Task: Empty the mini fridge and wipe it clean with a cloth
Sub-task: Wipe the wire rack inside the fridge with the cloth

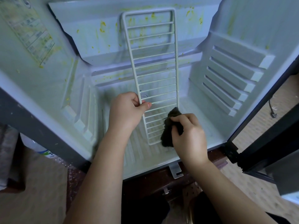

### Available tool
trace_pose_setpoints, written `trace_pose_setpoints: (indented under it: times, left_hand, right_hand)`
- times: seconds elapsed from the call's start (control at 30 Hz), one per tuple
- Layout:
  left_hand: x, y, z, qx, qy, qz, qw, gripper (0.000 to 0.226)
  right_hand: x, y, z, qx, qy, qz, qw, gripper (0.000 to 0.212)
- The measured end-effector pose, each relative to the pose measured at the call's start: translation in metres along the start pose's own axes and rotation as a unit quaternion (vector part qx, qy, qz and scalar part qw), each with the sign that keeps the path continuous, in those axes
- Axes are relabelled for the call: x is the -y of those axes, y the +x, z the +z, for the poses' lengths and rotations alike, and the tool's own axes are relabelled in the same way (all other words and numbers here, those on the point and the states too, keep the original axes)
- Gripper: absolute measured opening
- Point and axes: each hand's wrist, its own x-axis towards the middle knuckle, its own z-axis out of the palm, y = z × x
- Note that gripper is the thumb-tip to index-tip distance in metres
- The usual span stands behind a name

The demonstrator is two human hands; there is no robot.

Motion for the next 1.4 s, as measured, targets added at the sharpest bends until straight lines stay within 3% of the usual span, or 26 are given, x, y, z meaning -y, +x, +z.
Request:
trace_pose_setpoints:
  times: [0.07, 0.2, 0.37, 0.63, 0.87, 1.03, 1.27, 1.4]
  left_hand:
    - [-0.001, 0.000, 0.000, -0.007, 0.008, 0.002, 1.000, 0.027]
    - [-0.002, -0.001, 0.001, -0.012, 0.028, 0.000, 1.000, 0.033]
    - [0.000, 0.001, 0.000, -0.006, 0.014, 0.002, 1.000, 0.030]
    - [-0.001, -0.002, 0.002, -0.008, 0.019, 0.011, 1.000, 0.029]
    - [-0.001, 0.001, 0.004, -0.021, 0.047, 0.017, 0.998, 0.025]
    - [0.000, 0.001, 0.002, -0.016, 0.039, 0.019, 0.999, 0.024]
    - [0.001, 0.002, 0.005, -0.020, 0.026, 0.019, 0.999, 0.028]
    - [-0.003, 0.000, 0.006, -0.024, 0.047, 0.016, 0.998, 0.029]
  right_hand:
    - [0.011, -0.008, 0.012, 0.010, 0.013, -0.003, 1.000, 0.022]
    - [0.032, -0.021, 0.032, 0.041, 0.032, -0.098, 0.994, 0.021]
    - [0.023, -0.015, 0.024, 0.067, 0.009, -0.109, 0.992, 0.021]
    - [-0.002, 0.000, 0.001, 0.038, -0.033, 0.036, 0.998, 0.021]
    - [0.035, -0.018, 0.033, 0.054, 0.027, -0.068, 0.996, 0.021]
    - [0.017, -0.016, 0.023, 0.090, 0.010, -0.088, 0.992, 0.020]
    - [-0.016, -0.004, -0.003, 0.065, -0.036, 0.049, 0.996, 0.022]
    - [0.007, -0.017, 0.018, 0.087, -0.023, -0.021, 0.996, 0.020]
